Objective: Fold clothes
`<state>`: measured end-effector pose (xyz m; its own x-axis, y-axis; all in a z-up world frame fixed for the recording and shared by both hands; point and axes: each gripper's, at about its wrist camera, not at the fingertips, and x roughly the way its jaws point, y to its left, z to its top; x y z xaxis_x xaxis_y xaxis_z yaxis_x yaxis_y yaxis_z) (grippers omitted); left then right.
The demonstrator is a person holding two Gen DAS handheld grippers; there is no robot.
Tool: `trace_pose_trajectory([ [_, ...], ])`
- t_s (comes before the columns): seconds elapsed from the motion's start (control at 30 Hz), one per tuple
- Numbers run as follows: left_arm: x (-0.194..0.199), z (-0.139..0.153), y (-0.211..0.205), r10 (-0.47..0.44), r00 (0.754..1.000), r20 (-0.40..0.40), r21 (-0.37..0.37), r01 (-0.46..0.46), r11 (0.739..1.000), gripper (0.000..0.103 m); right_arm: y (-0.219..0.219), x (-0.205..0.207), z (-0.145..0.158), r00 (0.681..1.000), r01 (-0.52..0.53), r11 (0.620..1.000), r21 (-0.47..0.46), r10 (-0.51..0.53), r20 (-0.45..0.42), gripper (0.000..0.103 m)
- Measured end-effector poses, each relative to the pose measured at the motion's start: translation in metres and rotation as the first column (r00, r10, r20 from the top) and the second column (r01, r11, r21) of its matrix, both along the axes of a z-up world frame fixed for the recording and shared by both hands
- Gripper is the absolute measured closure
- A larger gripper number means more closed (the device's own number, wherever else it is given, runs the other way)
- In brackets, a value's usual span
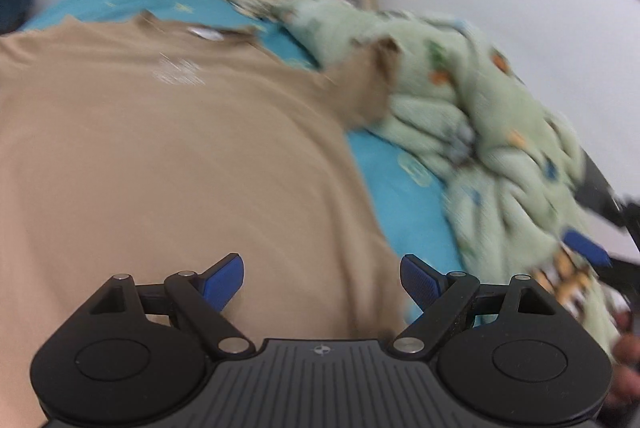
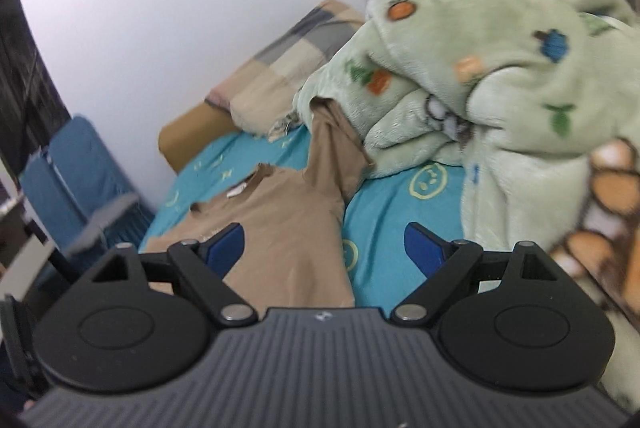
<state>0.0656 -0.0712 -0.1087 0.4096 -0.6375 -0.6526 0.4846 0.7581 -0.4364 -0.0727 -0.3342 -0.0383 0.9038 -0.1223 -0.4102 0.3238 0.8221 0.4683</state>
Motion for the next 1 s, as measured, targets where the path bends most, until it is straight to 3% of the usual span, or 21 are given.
trace_pose_trajectory([
  [0.1, -0.020, -0.005, -0.015, -0.060, 0.998, 0.018, 0.039, 0.059, 0.997, 0.017, -0.005, 0.001, 0.002, 1.000, 0.001, 1.000, 0.008, -0.001, 0.016, 0.015],
  [0.2, -0.033, -0.017, -0.035, -0.094, 0.995, 0.016, 0.098, 0.092, 0.991, 0.028, -0.005, 0.000, 0.000, 1.000, 0.010, 1.000, -0.004, -0.010, 0.024, 0.015],
  [0.23, -0.036, -0.021, -0.043, -0.101, 0.995, 0.012, 0.114, 0.099, 0.989, 0.039, -0.006, 0.000, -0.001, 1.000, 0.013, 1.000, -0.006, -0.012, 0.022, 0.015],
  [0.3, -0.041, -0.030, -0.059, -0.111, 0.994, 0.014, 0.148, 0.107, 0.983, 0.071, -0.008, -0.002, -0.002, 1.000, 0.019, 1.000, -0.002, -0.019, 0.024, 0.015],
  [0.33, -0.043, -0.033, -0.067, -0.117, 0.993, 0.020, 0.160, 0.112, 0.981, 0.101, -0.009, -0.004, -0.001, 0.999, 0.021, 1.000, -0.005, -0.021, 0.041, 0.015],
  [0.43, -0.059, -0.034, -0.092, -0.164, 0.984, 0.070, 0.150, 0.152, 0.977, 0.099, -0.012, -0.012, 0.004, 0.995, 0.029, 0.999, -0.031, -0.026, 0.098, 0.015],
  [0.53, -0.087, -0.040, -0.127, -0.282, 0.950, 0.138, 0.209, 0.250, 0.945, 0.099, -0.012, -0.016, 0.009, 0.991, 0.052, 0.995, -0.089, -0.040, 0.130, 0.015],
  [0.73, -0.081, -0.058, -0.149, -0.344, 0.938, 0.044, 0.246, 0.323, 0.914, 0.096, -0.014, -0.003, 0.003, 0.995, 0.019, 0.994, -0.106, -0.008, 0.096, 0.015],
  [0.8, -0.078, -0.057, -0.144, -0.331, 0.943, 0.034, 0.220, 0.316, 0.923, 0.081, -0.013, 0.002, 0.001, 0.996, 0.012, 0.994, -0.107, -0.002, 0.087, 0.015],
  [0.87, -0.079, -0.051, -0.137, -0.302, 0.952, 0.053, 0.215, 0.285, 0.934, 0.041, -0.011, 0.006, 0.000, 0.997, 0.003, 0.994, -0.107, 0.005, 0.080, 0.015],
  [0.93, -0.079, -0.041, -0.131, -0.267, 0.961, 0.076, 0.207, 0.247, 0.947, 0.025, -0.010, 0.008, -0.001, 0.997, -0.007, 0.995, -0.104, 0.015, 0.080, 0.015],
  [1.0, -0.077, -0.030, -0.121, -0.240, 0.967, 0.080, 0.197, 0.221, 0.955, 0.021, -0.008, 0.008, -0.001, 0.997, -0.009, 0.994, -0.108, 0.018, 0.080, 0.015],
])
